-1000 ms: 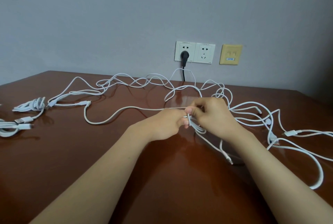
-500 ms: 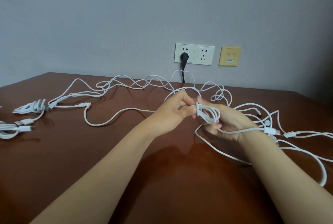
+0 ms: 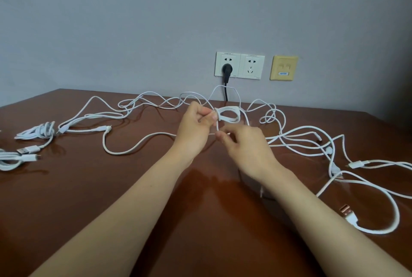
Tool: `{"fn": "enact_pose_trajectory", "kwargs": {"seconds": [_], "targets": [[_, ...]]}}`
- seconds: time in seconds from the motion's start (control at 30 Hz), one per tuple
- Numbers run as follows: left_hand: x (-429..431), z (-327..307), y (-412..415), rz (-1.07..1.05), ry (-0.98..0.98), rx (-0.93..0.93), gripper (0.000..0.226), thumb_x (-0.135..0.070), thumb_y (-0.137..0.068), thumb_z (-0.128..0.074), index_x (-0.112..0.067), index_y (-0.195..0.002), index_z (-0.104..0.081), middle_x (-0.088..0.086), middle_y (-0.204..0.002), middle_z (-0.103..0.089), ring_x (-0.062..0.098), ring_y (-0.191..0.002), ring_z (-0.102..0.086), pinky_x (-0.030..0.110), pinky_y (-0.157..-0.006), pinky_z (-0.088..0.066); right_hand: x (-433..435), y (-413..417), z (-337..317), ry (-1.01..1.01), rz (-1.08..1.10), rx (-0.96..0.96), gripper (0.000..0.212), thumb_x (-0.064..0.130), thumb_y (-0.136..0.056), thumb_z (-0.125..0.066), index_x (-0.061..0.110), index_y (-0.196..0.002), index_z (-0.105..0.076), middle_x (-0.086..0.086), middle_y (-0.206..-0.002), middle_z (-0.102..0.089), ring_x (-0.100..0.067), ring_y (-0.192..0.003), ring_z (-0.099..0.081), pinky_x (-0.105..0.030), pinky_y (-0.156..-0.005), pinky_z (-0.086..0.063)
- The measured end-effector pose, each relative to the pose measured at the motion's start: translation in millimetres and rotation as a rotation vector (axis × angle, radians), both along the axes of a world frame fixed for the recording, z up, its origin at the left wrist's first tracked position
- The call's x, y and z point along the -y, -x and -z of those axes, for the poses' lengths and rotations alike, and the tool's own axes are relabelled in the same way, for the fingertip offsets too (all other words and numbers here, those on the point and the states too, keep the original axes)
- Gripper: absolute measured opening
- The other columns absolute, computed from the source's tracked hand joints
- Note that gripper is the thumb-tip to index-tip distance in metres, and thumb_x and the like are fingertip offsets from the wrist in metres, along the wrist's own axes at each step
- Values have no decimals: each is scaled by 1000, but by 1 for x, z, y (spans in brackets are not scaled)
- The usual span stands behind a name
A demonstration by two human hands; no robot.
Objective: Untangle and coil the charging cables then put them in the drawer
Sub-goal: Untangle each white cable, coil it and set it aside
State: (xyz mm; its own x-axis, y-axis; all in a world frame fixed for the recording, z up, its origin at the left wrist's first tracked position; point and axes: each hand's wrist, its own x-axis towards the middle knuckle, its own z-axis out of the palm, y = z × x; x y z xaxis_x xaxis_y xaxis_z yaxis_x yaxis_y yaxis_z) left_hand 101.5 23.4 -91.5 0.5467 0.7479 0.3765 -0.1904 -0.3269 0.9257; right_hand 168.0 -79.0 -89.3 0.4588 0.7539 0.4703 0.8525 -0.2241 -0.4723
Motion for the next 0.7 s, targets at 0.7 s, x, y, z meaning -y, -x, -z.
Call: {"fn": "enact_pose_trajectory", "kwargs": {"seconds": [0.7], "targets": [[12, -2, 13, 257, -558, -457, 31, -4, -91, -49, -26, -71, -40, -8, -72, -59, -3, -62, -49, 5, -57, -35, 18, -34, -15, -222, 74, -240, 17, 26, -67, -80, 33, -58, -67, 14, -67, -65, -6, -66, -57, -26, -66, -44]]}}
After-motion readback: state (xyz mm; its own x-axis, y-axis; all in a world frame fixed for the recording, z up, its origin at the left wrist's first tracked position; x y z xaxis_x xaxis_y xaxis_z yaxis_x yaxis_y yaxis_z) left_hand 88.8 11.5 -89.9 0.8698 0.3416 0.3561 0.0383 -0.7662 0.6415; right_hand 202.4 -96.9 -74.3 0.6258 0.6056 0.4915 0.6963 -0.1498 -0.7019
